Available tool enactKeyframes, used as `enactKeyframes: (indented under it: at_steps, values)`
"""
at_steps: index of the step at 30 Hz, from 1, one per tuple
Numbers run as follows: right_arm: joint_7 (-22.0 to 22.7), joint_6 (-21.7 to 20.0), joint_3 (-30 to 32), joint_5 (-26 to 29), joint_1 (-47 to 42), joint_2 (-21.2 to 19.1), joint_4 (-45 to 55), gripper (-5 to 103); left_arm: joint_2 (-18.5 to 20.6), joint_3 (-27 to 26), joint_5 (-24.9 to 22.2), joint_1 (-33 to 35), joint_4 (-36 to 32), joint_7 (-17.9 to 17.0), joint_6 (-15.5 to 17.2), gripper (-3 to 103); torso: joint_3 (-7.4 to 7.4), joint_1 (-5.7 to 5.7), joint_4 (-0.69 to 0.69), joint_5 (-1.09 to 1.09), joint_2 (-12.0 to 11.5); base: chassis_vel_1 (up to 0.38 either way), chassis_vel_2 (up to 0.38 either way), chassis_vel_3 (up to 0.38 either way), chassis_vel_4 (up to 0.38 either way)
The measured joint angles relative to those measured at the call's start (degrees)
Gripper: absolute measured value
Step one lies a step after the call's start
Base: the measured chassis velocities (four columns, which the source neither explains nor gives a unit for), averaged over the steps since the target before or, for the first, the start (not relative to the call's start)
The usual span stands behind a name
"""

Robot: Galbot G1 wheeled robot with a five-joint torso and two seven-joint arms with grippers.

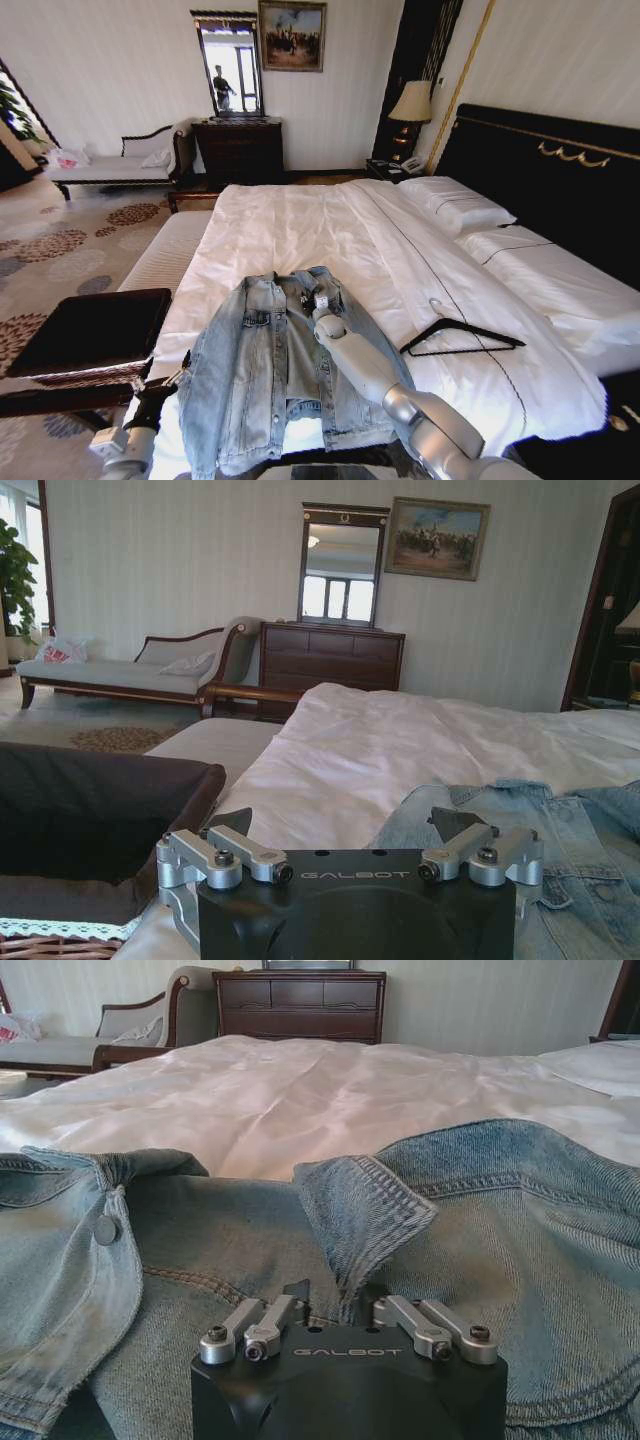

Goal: Pick up the clothes from the bed and hang them on the clothes hanger.

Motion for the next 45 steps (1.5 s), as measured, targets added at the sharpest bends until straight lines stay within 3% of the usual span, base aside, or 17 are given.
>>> enactKeyframes:
  at_steps: [3, 6, 8, 15, 23, 32, 45]
  values:
    - [0.1, -0.1, -0.3, 0.5, 0.0, -0.5, 1.0, 21, 0.0, -0.1, 0.0, 0.2, 0.0, 0.0, 0.0, 100, 0.0, 0.0, 0.0, 0.0, 0.0, 0.0, 0.0, 0.0, 0.0]
    - [0.7, -0.7, -0.7, 1.9, -0.1, -1.6, 3.2, 5, 0.0, -0.1, -0.1, 0.5, 0.0, 0.0, -0.1, 100, 0.0, 0.0, 0.0, 0.0, 0.0, 0.0, 0.0, 0.0, 0.0]
    - [1.0, -1.1, -0.9, 2.8, -0.2, -2.1, 4.4, 2, -0.1, -0.1, -0.2, 0.6, 0.0, 0.0, -0.2, 100, 0.0, 0.0, 0.0, 0.0, 0.0, 0.0, 0.0, 0.0, 0.0]
    - [3.4, -4.6, -0.2, 13.4, -0.2, -5.7, 13.1, 2, -0.3, -0.2, -0.3, 1.2, -0.4, 0.1, -0.4, 100, 0.0, 0.0, 0.0, 0.01, 0.0, 0.0, 0.0, 0.0, 0.0]
    - [3.5, -6.1, 3.2, 17.7, 2.2, -7.9, 12.8, 2, -0.8, 0.2, -0.2, 1.4, -0.7, 0.1, -0.5, 100, 0.0, 0.0, 0.0, 0.01, 0.0, 0.0, 0.0, 0.0, 0.0]
    - [0.9, -7.2, 4.1, 15.1, 5.2, -10.1, 7.3, 2, -0.7, 0.3, 0.1, 1.3, -1.6, 0.1, -0.2, 100, 0.0, 0.0, -0.01, 0.01, 0.0, 0.0, 0.0, 0.0, 0.0]
    - [-2.9, -5.0, 4.8, 9.1, 8.4, -8.1, -2.8, -1, 0.8, 2.4, 1.3, 0.1, -3.1, -0.1, 1.7, 100, 0.0, 0.0, 0.0, 0.0, 0.0, 0.0, 0.0, 0.0, 0.0]
